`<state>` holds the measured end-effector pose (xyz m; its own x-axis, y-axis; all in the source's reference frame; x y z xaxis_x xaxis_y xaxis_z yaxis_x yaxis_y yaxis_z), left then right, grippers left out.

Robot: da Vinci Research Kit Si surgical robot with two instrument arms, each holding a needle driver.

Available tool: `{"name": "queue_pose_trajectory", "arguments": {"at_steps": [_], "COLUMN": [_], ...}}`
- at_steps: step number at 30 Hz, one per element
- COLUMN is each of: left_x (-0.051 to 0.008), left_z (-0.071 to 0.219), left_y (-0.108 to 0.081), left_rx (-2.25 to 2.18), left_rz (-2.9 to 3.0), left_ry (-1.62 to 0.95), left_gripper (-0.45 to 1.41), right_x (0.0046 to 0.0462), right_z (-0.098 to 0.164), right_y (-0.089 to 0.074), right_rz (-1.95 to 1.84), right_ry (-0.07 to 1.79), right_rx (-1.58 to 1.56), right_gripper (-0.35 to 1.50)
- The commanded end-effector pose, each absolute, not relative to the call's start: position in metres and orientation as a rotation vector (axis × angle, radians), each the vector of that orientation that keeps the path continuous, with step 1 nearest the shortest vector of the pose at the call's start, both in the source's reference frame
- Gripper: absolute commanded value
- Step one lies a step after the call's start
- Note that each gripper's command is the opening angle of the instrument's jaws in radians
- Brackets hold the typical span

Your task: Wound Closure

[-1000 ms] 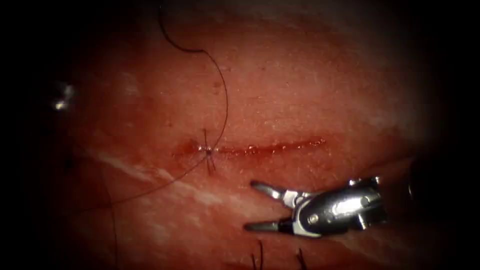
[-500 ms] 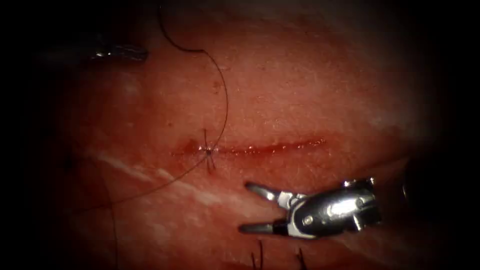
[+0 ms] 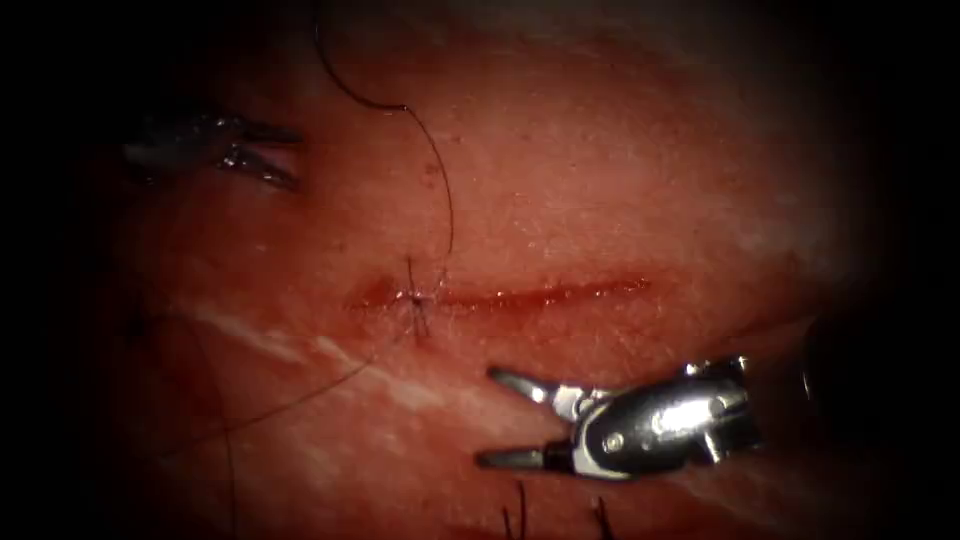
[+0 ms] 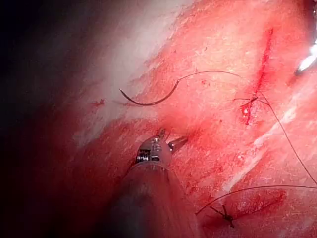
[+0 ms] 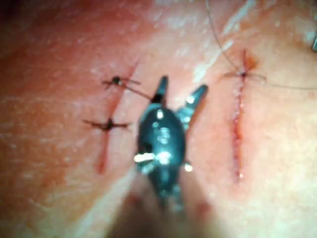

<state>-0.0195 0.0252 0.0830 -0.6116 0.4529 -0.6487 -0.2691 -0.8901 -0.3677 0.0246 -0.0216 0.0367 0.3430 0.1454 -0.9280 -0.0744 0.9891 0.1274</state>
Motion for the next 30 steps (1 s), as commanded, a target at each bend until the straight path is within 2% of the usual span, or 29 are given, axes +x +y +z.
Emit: {"name": "queue_pose_trajectory", "arguments": {"at_steps": [1,6,8,12,26,28,30], "left_x": [-0.0195,-0.0179,-0.0165,-0.0157,-0.0211,-0.0217,-0.0221], "left_z": [0.084,0.083,0.081,0.079,0.072,0.072,0.072], "left_y": [0.025,0.025,0.027,0.028,0.029,0.03,0.03], "left_rx": [-1.07,-1.06,-1.035,-1.007,-1.053,-0.966,-0.948], "left_rz": [2.486,2.483,2.474,2.448,2.633,2.754,2.808], "left_ry": [-0.347,-0.373,-0.36,-0.367,-0.153,0.011,0.042], "left_gripper": [0.88,0.89,0.72,0.67,0.32,0.29,0.27], "right_x": [0.0248,0.0248,0.0247,0.0247,0.0244,0.0244,0.0244], "right_z": [0.037,0.037,0.037,0.037,0.037,0.037,0.037], "right_y": [-0.023,-0.023,-0.023,-0.023,-0.023,-0.023,-0.023], "right_rz": [0.143,0.144,0.144,0.149,0.148,0.148,0.148], "right_ry": [1.212,1.214,1.215,1.217,1.22,1.22,1.22], "right_rx": [0.072,0.07,0.07,0.072,0.071,0.071,0.071], "right_gripper": [1.03,1.03,1.03,1.03,1.03,1.03,1.03]}}
